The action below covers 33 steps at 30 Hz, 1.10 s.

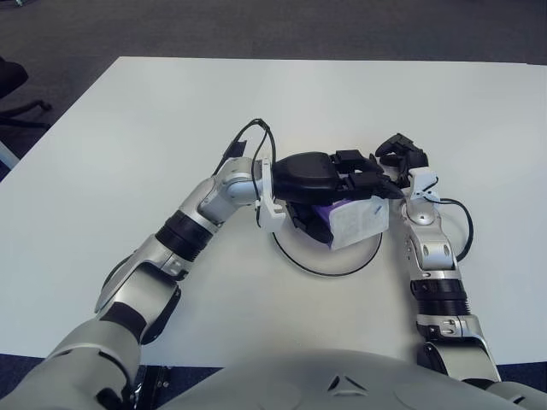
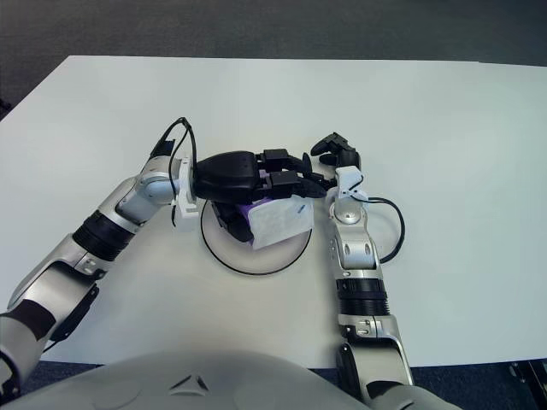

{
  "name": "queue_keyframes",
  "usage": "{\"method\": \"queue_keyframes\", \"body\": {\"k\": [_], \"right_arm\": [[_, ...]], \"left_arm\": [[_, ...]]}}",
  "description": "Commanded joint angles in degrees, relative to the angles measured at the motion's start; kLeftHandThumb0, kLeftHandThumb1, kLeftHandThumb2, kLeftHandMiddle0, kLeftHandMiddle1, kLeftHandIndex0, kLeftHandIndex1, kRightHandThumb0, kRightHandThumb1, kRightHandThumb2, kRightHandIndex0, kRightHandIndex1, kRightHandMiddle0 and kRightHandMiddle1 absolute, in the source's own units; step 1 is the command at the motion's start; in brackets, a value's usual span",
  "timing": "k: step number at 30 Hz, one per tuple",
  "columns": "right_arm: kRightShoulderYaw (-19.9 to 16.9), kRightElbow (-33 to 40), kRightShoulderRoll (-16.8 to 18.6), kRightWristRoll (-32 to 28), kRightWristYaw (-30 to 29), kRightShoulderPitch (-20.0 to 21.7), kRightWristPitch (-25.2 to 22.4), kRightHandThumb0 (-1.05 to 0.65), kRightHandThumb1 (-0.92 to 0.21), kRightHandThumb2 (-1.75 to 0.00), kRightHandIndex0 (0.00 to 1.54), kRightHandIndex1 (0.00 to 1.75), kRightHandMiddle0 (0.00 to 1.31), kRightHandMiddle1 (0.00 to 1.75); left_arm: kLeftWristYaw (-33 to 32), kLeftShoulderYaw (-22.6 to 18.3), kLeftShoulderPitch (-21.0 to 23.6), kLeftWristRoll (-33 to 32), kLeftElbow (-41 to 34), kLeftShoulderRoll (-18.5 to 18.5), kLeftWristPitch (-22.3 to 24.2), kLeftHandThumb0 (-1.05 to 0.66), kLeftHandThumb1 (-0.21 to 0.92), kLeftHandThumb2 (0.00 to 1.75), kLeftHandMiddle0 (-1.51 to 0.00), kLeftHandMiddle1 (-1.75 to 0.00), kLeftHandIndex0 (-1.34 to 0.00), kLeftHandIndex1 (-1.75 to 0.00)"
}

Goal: Put the tissue paper into the plate.

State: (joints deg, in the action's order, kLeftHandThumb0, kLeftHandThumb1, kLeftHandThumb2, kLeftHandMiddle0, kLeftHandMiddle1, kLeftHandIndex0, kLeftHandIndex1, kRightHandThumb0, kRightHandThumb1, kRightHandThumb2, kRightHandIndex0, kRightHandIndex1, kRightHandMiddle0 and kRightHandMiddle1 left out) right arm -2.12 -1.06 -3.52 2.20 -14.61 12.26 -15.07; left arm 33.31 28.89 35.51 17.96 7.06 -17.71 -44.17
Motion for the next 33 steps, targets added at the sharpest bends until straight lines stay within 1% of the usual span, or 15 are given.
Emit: {"method": "queue_keyframes", "body": {"k": [1, 10, 12, 13, 14, 15, 16, 17, 18, 19, 21, 24, 27, 30, 33], "right_arm": [[0.19, -1.99, 4.49, -1.22, -0.29, -6.31, -1.58, -0.45, -0.41, -1.07, 1.22, 1.75, 0.63, 1.58], [0.26, -2.34, 5.65, -0.8, -3.42, -6.21, -0.66, -0.43, -0.48, -0.97, 1.19, 1.75, 0.6, 1.57], [0.58, -1.89, 5.78, -0.58, -3.96, -6.62, -0.67, -0.43, -0.5, -0.94, 1.1, 1.75, 0.59, 1.56], [0.74, -1.64, 5.81, -0.49, -4.16, -6.85, -0.68, -0.34, -0.49, -0.96, 0.98, 1.75, 0.59, 1.52], [1.15, -0.07, 5.81, -0.43, -4.11, -8.45, -0.7, -0.22, -0.47, -0.99, 0.79, 1.75, 0.6, 1.46], [1.46, 1.09, 5.79, -0.41, -4.07, -9.62, -0.72, -0.14, -0.55, -0.89, 0.63, 1.65, 0.55, 1.51], [1.83, 2.7, 5.73, -0.45, -3.91, -11.27, -0.75, -0.12, -0.58, -0.85, 0.56, 1.61, 0.54, 1.53], [2.07, 3.77, 5.69, -0.49, -3.81, -12.33, -0.8, -0.08, -0.66, -0.75, 0.47, 1.54, 0.51, 1.55], [2.82, 5.5, 5.97, -0.64, -3.65, -13.75, -1.15, -0.05, -0.71, -0.68, 0.42, 1.5, 0.49, 1.56], [3.37, 6.73, 6.18, -0.75, -3.55, -14.7, -1.46, -0.12, -0.71, -0.67, 0.38, 1.43, 0.48, 1.56], [3.72, 8.08, 5.94, -1.95, -2.17, -15.32, -2.46, -0.27, -0.72, -0.66, 0.29, 1.22, 0.45, 1.58], [4.3, 9.49, 5.23, -2.67, -0.79, -14.98, -3.57, -0.34, -0.76, -0.63, 0.23, 1.05, 0.4, 1.61], [4.35, 10.14, 4.95, -2.8, -0.21, -13.5, -4.83, -0.36, -0.78, -0.61, 0.2, 0.96, 0.38, 1.62], [3.75, 9.59, 4.7, -2.98, 0.28, -9.92, -6.88, -0.37, -0.79, -0.61, 0.18, 0.92, 0.36, 1.64], [2.92, 8.57, 4.24, -3.47, 1.1, -7.97, -7.72, -0.37, -0.8, -0.62, 0.18, 0.89, 0.33, 1.67]], "left_arm": [[1.3, 0.21, -0.64, -2.47, -0.54, 0.02, 1.32, -1.04, 0.92, 1.03, 0.0, -0.03, 0.0, -0.25], [4.09, 0.37, -0.79, -5.66, -1.69, -0.4, 4.39, -1.05, 0.92, 0.99, 0.0, 0.0, 0.0, -0.07], [4.78, 0.35, -0.82, -6.25, -1.93, -0.44, 5.23, -1.05, 0.92, 0.98, 0.0, 0.0, 0.0, -0.04], [5.09, 0.33, -0.84, -6.5, -2.04, -0.46, 5.63, -1.05, 0.92, 0.98, 0.0, 0.0, 0.0, -0.03], [5.45, 0.28, -0.87, -6.81, -2.11, -0.54, 6.03, -1.05, 0.92, 0.97, 0.0, 0.0, 0.0, -0.02], [5.72, 0.24, -0.9, -7.03, -2.17, -0.59, 6.3, -1.05, 0.92, 0.96, 0.0, 0.0, 0.0, -0.01], [5.92, 0.19, -0.93, -7.2, -2.18, -0.66, 6.44, -1.05, 0.92, 0.96, 0.0, 0.0, 0.0, -0.01], [6.06, 0.15, -0.95, -7.32, -2.2, -0.7, 6.53, -1.05, 0.92, 0.95, 0.0, 0.0, 0.0, -0.01], [6.18, 0.07, -0.91, -7.48, -2.03, -0.83, 6.35, -1.05, 0.92, 0.95, 0.0, 0.0, 0.0, 0.0], [6.27, 0.01, -0.89, -7.59, -1.92, -0.92, 6.22, -1.05, 0.92, 0.94, 0.0, 0.0, 0.0, 0.0], [6.54, -0.19, -0.89, -7.96, -1.68, -1.2, 6.2, -1.05, 0.92, 0.93, 0.0, 0.0, 0.0, 0.0], [6.95, -0.64, -0.93, -8.68, -1.39, -1.58, 6.44, -1.05, 0.92, 0.91, 0.0, 0.0, 0.0, 0.0], [7.42, -0.97, -1.06, -9.38, -1.57, -1.89, 7.39, -1.05, 0.92, 0.87, 0.0, 0.0, 0.0, 0.0], [8.33, -1.61, -1.41, -10.8, -2.49, -2.57, 9.75, -1.05, 0.92, 0.83, 0.0, 0.0, 0.0, 0.0], [9.25, -2.17, -1.5, -12.16, -3.07, -3.1, 11.08, -1.05, 0.92, 0.78, 0.0, 0.0, 0.0, 0.0]]}}
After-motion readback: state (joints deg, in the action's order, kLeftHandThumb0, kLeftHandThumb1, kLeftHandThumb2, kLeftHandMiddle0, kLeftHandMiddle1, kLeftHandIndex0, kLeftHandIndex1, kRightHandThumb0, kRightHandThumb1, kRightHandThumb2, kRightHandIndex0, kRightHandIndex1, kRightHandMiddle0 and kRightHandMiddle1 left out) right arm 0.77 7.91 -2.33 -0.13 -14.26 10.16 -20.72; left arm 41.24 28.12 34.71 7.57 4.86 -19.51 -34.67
